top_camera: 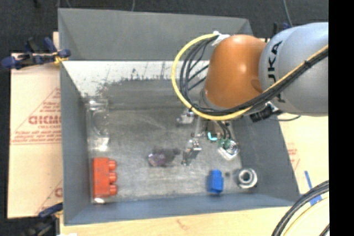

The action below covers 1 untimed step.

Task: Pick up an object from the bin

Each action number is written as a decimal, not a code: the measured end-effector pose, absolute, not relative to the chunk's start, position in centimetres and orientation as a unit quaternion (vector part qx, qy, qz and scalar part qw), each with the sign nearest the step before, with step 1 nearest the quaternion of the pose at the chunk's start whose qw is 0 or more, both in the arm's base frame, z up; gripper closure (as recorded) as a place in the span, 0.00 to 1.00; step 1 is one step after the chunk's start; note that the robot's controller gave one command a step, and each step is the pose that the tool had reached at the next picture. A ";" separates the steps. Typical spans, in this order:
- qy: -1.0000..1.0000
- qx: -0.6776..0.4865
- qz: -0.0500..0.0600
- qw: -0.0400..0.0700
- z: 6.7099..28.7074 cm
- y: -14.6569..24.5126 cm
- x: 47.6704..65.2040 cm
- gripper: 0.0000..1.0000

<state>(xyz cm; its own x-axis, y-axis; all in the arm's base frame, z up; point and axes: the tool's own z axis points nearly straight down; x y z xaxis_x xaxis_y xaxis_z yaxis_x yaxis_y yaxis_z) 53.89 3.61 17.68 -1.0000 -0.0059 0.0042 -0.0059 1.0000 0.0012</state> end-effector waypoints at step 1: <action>-0.994 0.105 0.000 -0.004 7.7 5.1 52.4 0.00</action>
Offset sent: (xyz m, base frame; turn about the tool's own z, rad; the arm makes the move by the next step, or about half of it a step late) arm -0.0176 0.0160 -0.1014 -0.2092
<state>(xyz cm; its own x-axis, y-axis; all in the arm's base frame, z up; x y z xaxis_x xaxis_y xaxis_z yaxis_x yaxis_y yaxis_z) 52.35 5.08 7.72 -0.9778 -0.2092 -0.0075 -0.2092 0.9779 -0.0009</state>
